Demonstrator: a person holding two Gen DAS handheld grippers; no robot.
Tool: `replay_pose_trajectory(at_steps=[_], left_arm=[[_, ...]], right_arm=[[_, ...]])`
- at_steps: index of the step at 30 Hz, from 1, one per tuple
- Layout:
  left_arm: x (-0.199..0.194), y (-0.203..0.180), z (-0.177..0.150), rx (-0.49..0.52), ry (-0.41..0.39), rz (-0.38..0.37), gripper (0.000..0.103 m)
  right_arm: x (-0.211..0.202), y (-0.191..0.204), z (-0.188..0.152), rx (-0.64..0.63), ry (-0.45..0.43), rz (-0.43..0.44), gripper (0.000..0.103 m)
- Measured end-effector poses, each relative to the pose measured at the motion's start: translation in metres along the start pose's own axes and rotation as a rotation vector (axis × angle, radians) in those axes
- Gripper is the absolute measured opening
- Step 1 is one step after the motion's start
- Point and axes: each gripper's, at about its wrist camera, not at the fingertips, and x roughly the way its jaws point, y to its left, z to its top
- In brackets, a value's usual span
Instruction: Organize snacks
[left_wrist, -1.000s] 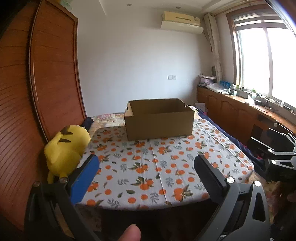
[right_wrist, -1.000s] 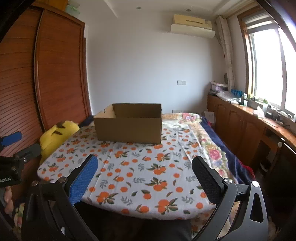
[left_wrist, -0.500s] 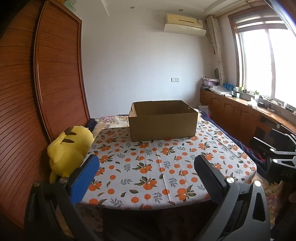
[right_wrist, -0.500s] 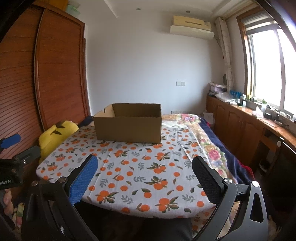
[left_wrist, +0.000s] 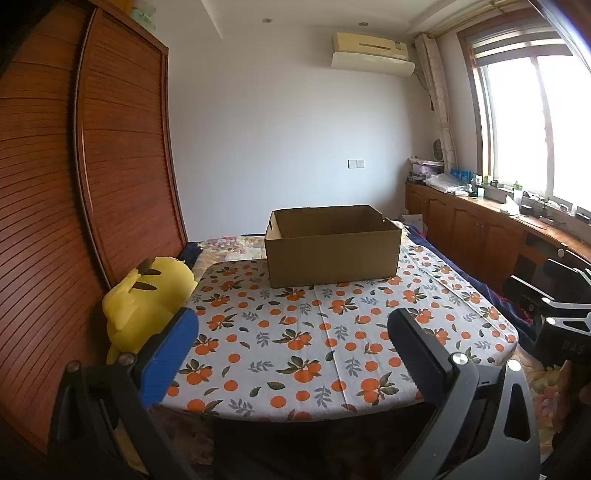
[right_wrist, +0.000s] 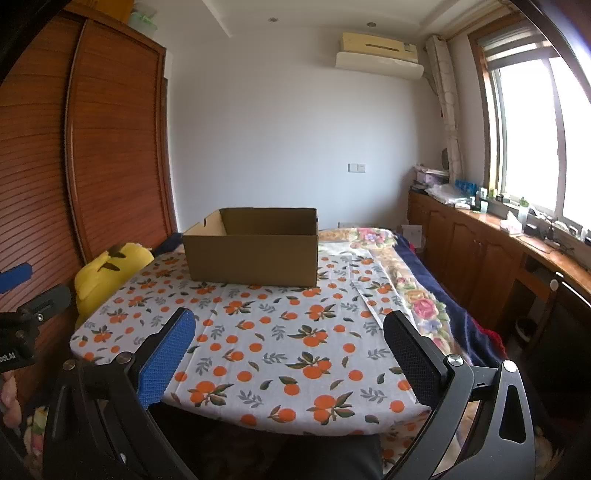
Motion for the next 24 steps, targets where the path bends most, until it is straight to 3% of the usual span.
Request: replay_pose_trajectory(at_steps=[24], left_arm=[[-0.0028, 0.0005, 0.0006, 0.005, -0.015, 0.015, 0.103]], right_arm=[[-0.0028, 0.0002, 0.0007, 0.007, -0.016, -0.013, 0.103]])
